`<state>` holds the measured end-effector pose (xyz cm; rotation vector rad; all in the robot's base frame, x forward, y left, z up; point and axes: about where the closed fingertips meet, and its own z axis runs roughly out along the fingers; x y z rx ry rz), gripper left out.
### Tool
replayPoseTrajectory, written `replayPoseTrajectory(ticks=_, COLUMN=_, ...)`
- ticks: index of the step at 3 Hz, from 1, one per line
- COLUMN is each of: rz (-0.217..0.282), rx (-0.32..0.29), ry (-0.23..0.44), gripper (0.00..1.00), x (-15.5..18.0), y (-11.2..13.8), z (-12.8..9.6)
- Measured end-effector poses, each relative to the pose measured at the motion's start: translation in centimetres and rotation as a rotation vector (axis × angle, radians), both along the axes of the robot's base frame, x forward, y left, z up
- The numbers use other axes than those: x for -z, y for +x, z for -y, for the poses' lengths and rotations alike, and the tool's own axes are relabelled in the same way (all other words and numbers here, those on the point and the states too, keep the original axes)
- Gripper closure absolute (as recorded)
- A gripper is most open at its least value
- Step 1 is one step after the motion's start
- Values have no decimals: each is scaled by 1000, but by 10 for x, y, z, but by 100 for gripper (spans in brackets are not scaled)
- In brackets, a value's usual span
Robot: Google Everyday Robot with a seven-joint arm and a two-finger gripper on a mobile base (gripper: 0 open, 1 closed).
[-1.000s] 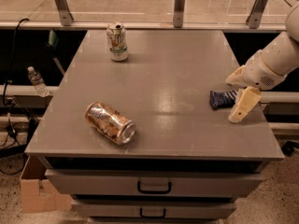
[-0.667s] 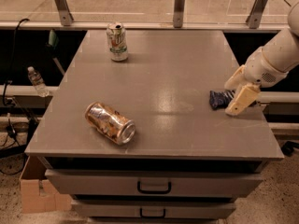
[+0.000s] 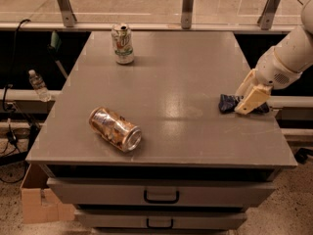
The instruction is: Move rxbar blueberry near 7up can
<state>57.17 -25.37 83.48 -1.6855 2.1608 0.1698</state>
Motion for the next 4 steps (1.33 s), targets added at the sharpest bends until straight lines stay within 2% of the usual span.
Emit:
replayPoseTrajectory(ticks=1, rz=19, rx=2, ry=40, gripper=100, x=-21, y=7, z=-8)
replayPoseTrajectory(ticks=2, rz=100, rx=32, ry=122, gripper=100, x=-78, y=16, z=-5)
replayPoseTrajectory(ticks=3, rz=100, rx=32, ry=122, gripper=100, x=-78, y=16, z=-5)
replayPoseTrajectory(ticks=4, rz=91, rx=16, ry=128, gripper=100, x=-74, y=21, z=-17)
